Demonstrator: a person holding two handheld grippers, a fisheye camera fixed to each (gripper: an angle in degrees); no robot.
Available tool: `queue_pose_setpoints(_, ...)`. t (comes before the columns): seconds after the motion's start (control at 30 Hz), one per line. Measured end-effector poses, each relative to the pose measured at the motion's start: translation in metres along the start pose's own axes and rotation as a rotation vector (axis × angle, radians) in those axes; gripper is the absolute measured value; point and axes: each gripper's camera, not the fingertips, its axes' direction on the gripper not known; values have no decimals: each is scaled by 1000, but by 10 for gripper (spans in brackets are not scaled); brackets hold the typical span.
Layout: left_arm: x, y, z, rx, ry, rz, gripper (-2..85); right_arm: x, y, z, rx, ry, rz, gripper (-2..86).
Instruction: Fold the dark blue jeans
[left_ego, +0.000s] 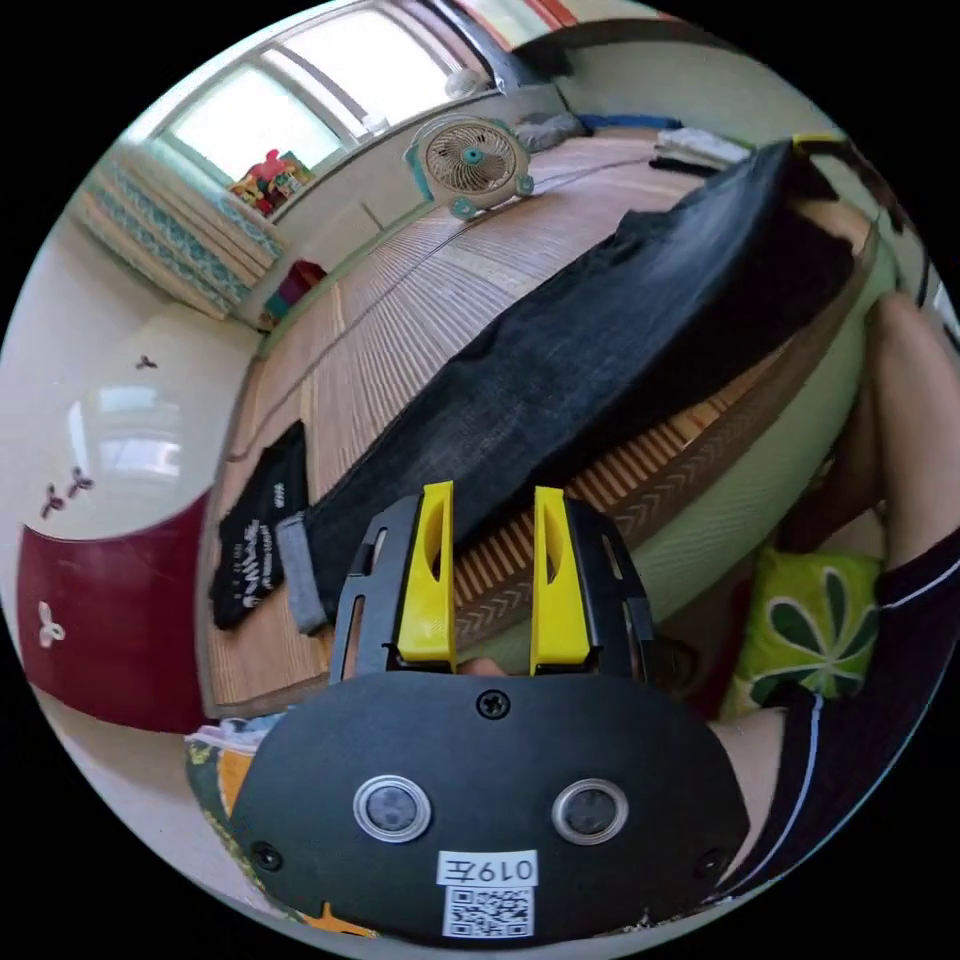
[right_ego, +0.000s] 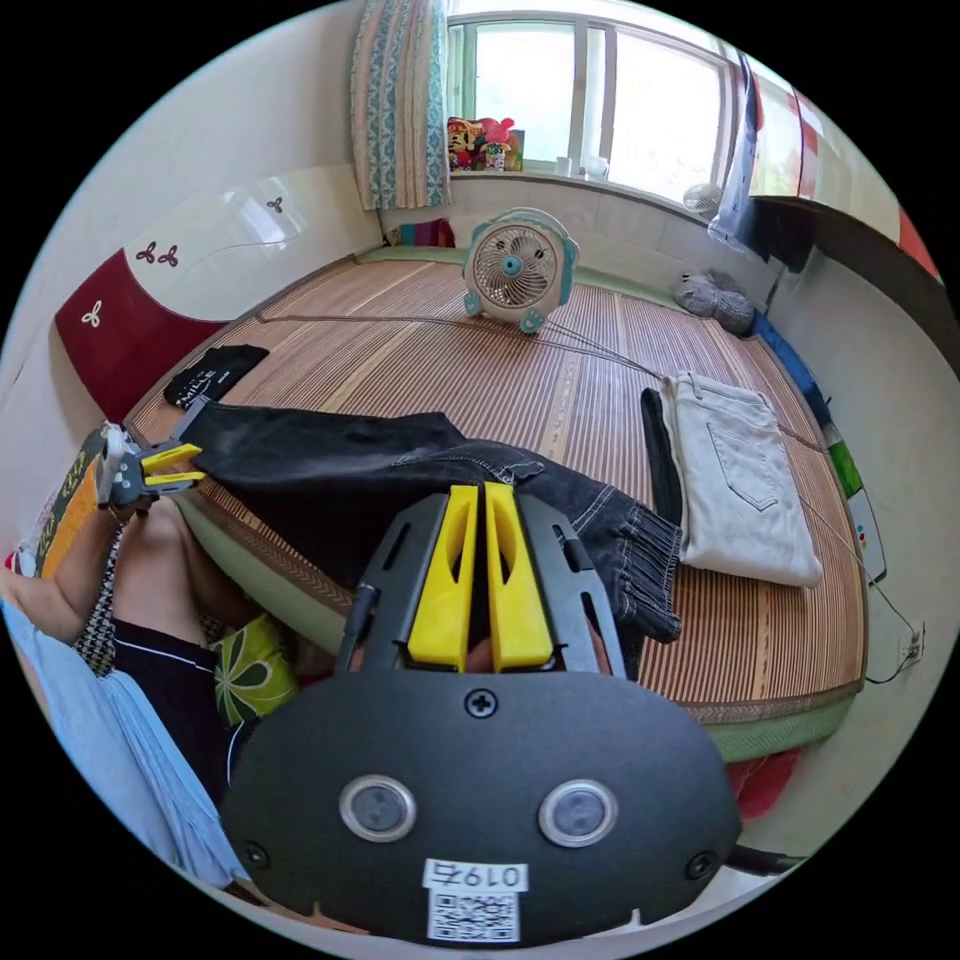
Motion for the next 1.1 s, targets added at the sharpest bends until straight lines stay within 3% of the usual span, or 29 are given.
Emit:
queue_pose_setpoints(0.17,-10,-9,2,-1,-56,-122,62,6,-6,-18,23,11,11,-9)
queue_pose_setpoints(0.33,-39,-13,24,-155,-79,-242,20,14,2,-25,63,-15,31,-9)
queue_pose_setpoints(0.4,-56,-10,26,-114,72,-345,12,12,5,-24,69,-7,33,-9)
queue_pose_setpoints(0.47,-62,-6,13,-56,87,-394,8,7,4,-26,73,22,24,-9)
queue_pose_setpoints(0.73,-74,-8,-73,180,-106,-526,6,-13,-29,-62,179,184,-66,-9)
queue_pose_setpoints(0.93,-103,-106,-55,249,-225,-450,6,25,-137,-24,156,209,-58,-9)
queue_pose_setpoints(1.1,-135,-234,33,100,-202,-439,7,75,-258,70,-5,228,12,1)
